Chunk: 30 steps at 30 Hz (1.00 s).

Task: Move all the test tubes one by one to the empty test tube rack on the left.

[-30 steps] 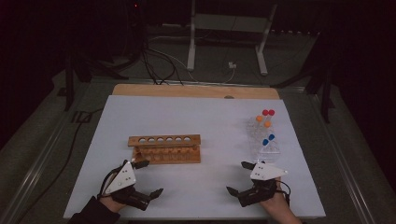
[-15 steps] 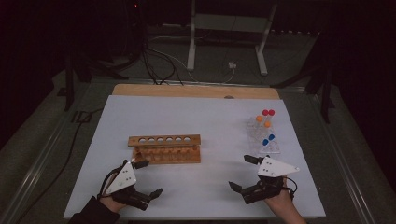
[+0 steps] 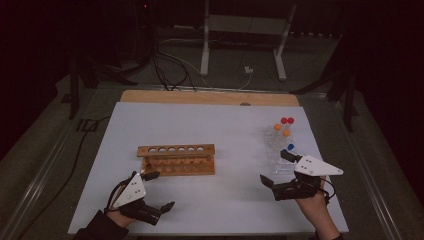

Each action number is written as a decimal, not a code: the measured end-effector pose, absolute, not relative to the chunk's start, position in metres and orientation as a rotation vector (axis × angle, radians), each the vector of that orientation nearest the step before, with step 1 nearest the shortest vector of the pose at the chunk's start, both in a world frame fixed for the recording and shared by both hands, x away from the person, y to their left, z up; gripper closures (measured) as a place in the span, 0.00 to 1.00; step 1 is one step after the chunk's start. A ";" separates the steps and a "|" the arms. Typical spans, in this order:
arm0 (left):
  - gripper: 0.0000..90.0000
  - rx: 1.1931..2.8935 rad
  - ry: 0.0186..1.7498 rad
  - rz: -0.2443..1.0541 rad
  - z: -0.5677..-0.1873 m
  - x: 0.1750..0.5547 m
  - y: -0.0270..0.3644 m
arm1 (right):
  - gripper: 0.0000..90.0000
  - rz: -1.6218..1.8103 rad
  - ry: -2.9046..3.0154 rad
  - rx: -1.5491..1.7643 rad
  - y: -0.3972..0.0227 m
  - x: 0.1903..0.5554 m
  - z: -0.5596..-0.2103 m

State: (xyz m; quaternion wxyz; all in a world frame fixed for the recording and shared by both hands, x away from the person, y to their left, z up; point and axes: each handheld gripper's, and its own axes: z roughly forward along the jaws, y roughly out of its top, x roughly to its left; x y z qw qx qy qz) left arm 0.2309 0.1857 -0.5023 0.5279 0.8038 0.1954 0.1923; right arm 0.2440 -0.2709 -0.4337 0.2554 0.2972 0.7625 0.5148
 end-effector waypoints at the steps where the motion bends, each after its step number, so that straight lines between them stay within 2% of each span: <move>1: 0.01 1.921 0.467 0.460 -0.502 0.231 0.186 | 0.00 1.391 2.055 0.819 -0.274 0.245 -0.433; 5: 0.01 1.924 0.465 0.458 -0.503 0.231 0.185 | 0.00 1.338 1.997 0.887 -0.284 0.250 -0.433; 18: 0.01 1.928 0.463 0.466 -0.503 0.230 0.185 | 0.19 1.148 1.933 1.145 -0.298 0.263 -0.450; 19: 0.01 1.929 0.462 0.462 -0.503 0.230 0.185 | 0.25 1.112 1.931 1.188 -0.299 0.266 -0.453; 25: 0.01 1.939 0.456 0.459 -0.503 0.231 0.184 | 0.46 1.042 1.951 1.280 -0.301 0.272 -0.457; 29: 0.01 1.938 0.456 0.460 -0.503 0.230 0.184 | 0.53 1.013 1.966 1.317 -0.300 0.275 -0.459; 30: 0.01 1.935 0.459 0.457 -0.503 0.231 0.184 | 0.58 0.997 1.973 1.350 -0.300 0.278 -0.460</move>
